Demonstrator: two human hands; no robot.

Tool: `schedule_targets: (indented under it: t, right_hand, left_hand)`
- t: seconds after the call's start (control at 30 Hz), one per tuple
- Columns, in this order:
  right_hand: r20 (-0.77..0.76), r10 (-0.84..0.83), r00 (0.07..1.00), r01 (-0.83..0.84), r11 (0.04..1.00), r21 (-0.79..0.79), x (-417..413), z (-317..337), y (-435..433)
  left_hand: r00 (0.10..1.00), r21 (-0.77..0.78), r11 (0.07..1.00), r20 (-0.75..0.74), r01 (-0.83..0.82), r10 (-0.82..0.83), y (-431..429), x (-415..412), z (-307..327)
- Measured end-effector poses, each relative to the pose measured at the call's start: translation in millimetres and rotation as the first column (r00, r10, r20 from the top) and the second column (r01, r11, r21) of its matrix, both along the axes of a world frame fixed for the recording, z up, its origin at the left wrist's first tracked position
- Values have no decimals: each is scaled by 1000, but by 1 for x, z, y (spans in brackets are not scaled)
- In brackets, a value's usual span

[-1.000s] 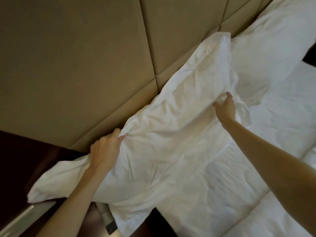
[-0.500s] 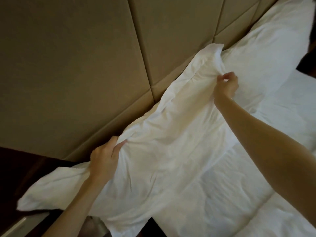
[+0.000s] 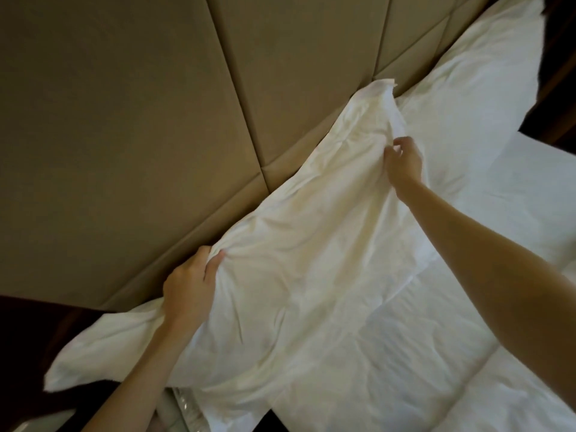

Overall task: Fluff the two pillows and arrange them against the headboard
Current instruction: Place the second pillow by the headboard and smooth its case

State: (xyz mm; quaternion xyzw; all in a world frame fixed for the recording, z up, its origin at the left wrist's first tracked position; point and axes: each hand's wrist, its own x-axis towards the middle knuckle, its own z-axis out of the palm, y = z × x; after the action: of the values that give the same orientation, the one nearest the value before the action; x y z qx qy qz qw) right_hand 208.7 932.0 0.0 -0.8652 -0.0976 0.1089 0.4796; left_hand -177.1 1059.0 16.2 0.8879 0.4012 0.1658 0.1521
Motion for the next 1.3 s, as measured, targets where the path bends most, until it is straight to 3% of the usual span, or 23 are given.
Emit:
schedule_targets:
  t: [0.17, 0.27, 0.33, 0.43, 0.57, 0.67, 0.73, 0.83, 0.93, 1.03, 1.13, 1.23, 1.3]
  right_hand:
    - [210, -53, 976, 33, 995, 98, -8, -21, -10]
    - [156, -86, 984, 74, 994, 81, -13, -65, -16]
    - [120, -184, 976, 192, 979, -62, -21, -111, -33]
    - [-190, -198, 962, 116, 920, -374, -48, -186, -64]
    - [-452, -322, 832, 86, 880, -468, -67, -226, -94]
    - [-310, -479, 821, 367, 859, -355, -56, -205, -89]
    - [-171, -509, 844, 500, 861, -94, -53, -171, -67]
    - [43, -273, 961, 255, 936, 243, -57, -119, -20]
    - [190, -155, 970, 112, 970, 217, -47, -92, 16]
    - [103, -165, 981, 155, 983, 99, -22, -94, 14]
    - [-106, -167, 980, 169, 986, 5, -10, -114, -15]
    - [-288, -248, 925, 230, 969, -94, -16, -132, -43]
    - [-309, -349, 885, 314, 936, -159, -24, -131, -49]
  left_hand:
    - [999, 25, 999, 21, -28, 28, 3, -4, 2]
    - [998, 55, 997, 41, -51, 49, 3, -2, -2]
    - [997, 66, 996, 54, -52, 48, 5, -6, -6]
    - [998, 63, 997, 63, -34, 30, 4, -13, -10]
    - [996, 45, 999, 84, -23, 19, 4, -15, -9]
    - [997, 82, 996, 71, -30, 24, 5, -13, -7]
    - [997, 93, 995, 67, -32, 26, 4, -13, -7]
    - [997, 95, 995, 77, -27, 20, 2, -12, -7]
    - [995, 84, 996, 94, -27, 20, 3, -12, -7]
    - [994, 95, 995, 104, -30, 20, 3, -12, -5]
    - [993, 84, 995, 105, -52, 43, 3, -11, -5]
    - [993, 78, 995, 106, -59, 50, 3, -10, -8]
    - [993, 66, 996, 106, -58, 50, 3, -9, -7]
